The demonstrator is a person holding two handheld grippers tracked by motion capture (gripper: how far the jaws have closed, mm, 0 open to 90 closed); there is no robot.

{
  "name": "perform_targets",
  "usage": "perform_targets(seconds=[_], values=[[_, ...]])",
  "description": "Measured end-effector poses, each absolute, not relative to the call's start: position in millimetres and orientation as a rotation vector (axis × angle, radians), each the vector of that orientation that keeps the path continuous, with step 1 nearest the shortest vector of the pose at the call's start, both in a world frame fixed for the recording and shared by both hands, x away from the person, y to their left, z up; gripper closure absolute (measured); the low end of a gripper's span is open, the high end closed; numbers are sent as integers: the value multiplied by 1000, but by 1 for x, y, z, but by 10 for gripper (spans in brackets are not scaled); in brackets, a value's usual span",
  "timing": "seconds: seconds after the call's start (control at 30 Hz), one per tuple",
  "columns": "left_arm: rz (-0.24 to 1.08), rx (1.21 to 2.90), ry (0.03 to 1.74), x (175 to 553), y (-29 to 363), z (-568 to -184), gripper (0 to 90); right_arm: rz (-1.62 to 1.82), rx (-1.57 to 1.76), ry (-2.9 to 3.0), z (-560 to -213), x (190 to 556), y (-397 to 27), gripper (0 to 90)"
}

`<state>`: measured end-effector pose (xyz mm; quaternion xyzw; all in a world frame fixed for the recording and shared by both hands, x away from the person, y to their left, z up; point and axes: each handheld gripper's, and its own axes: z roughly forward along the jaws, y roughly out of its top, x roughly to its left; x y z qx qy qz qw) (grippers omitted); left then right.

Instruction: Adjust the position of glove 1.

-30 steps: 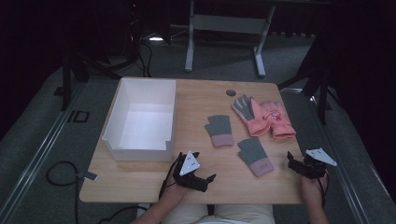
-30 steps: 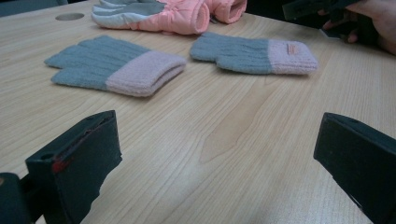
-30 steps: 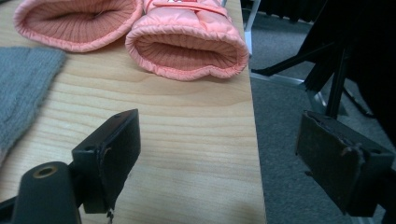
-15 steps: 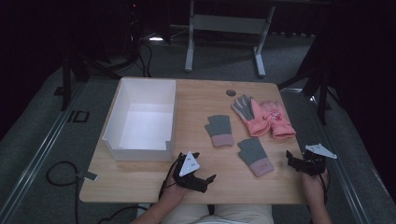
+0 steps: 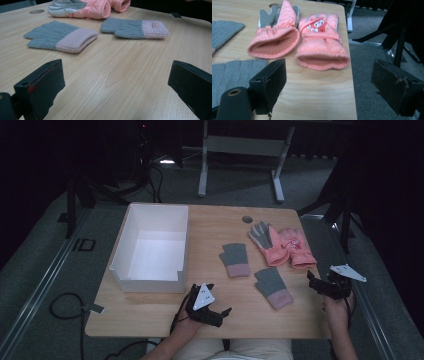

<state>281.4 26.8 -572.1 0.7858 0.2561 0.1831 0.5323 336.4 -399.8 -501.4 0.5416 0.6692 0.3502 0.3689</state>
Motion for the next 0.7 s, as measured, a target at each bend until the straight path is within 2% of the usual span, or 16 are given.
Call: perform_targets(seconds=[0.33, 0.7], values=[[443, 1878, 603, 281, 26, -572, 1, 953, 1289, 1689, -465, 337, -385, 138], [453, 1882, 598, 280, 26, -572, 1, 1007, 1212, 1750, -442, 346, -366, 130]])
